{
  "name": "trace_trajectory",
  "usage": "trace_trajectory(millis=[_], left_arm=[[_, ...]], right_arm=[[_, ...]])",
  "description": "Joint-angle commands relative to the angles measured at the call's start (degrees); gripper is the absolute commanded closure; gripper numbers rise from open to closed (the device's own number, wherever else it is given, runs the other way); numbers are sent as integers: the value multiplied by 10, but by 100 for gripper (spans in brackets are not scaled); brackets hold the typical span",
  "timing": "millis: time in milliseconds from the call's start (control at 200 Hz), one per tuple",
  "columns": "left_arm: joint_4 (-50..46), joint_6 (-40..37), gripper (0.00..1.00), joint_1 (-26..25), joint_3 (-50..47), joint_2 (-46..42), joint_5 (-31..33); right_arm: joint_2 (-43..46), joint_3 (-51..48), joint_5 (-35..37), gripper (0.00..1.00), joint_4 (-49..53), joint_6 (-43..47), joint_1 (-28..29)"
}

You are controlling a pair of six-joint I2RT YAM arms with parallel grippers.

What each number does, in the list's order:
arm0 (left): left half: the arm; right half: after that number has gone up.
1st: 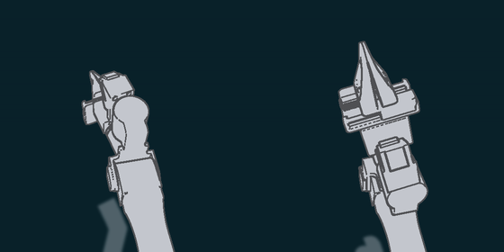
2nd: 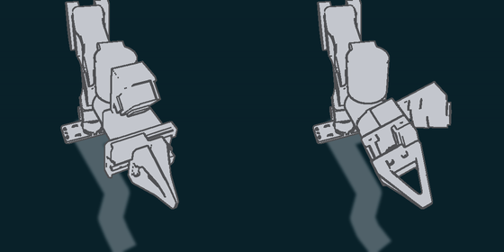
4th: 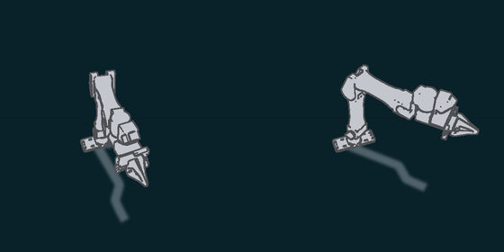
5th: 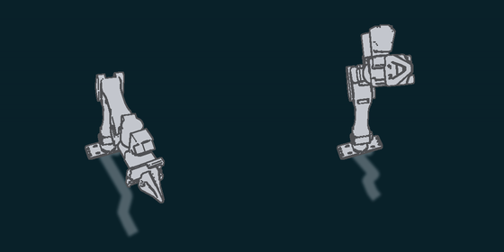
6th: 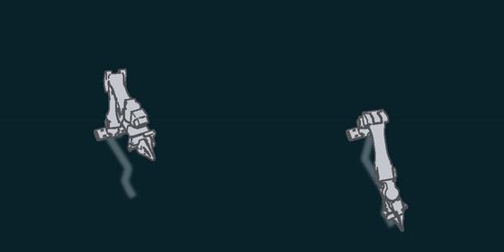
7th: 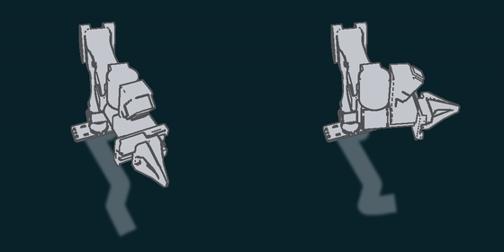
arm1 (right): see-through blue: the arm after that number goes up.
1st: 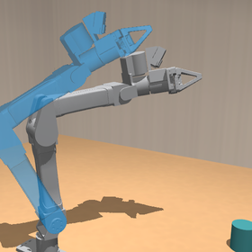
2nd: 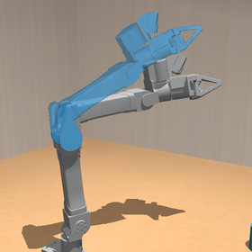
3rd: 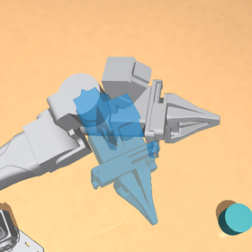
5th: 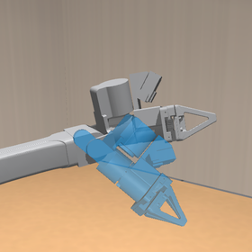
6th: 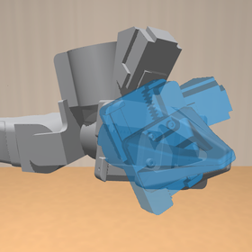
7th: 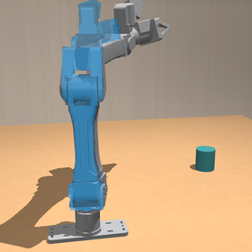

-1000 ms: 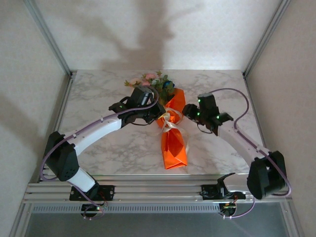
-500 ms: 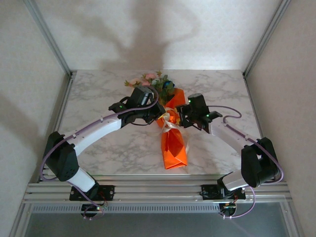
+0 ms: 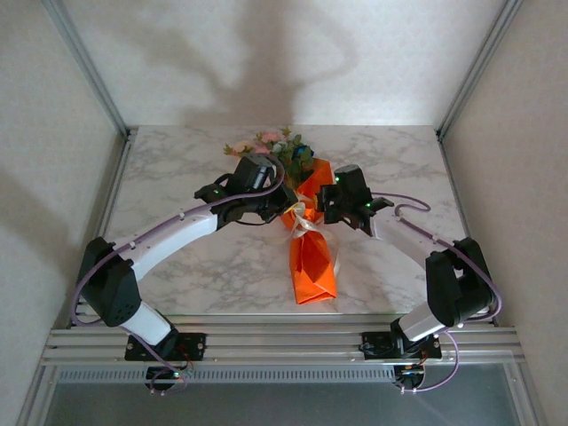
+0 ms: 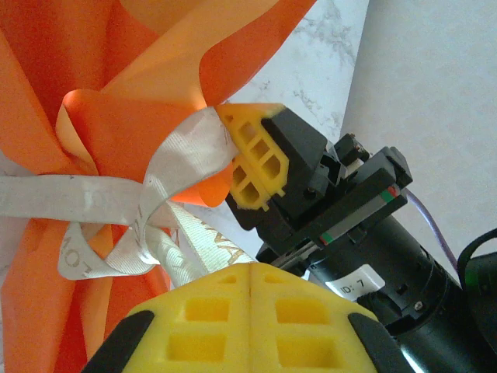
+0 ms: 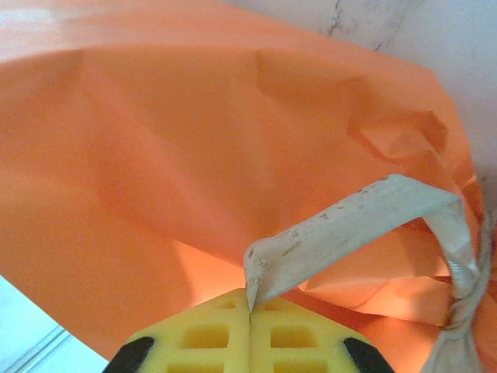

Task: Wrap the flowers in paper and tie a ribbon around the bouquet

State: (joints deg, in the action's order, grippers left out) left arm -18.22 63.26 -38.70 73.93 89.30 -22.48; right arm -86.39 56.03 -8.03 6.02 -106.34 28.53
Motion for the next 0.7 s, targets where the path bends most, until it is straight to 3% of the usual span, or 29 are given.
trace_trajectory(millis=[0,210,696], left_arm=[[9,2,100,-4,7,-6,-2],[16,4,100,-4,1,5,-4],[-11,30,100,-4,-22,14,6]], right_arm=[[53,-6,33,100,30,12,1],[126,-68,35,100,13,5,6],[200,-141,-39,100,23,30,31]])
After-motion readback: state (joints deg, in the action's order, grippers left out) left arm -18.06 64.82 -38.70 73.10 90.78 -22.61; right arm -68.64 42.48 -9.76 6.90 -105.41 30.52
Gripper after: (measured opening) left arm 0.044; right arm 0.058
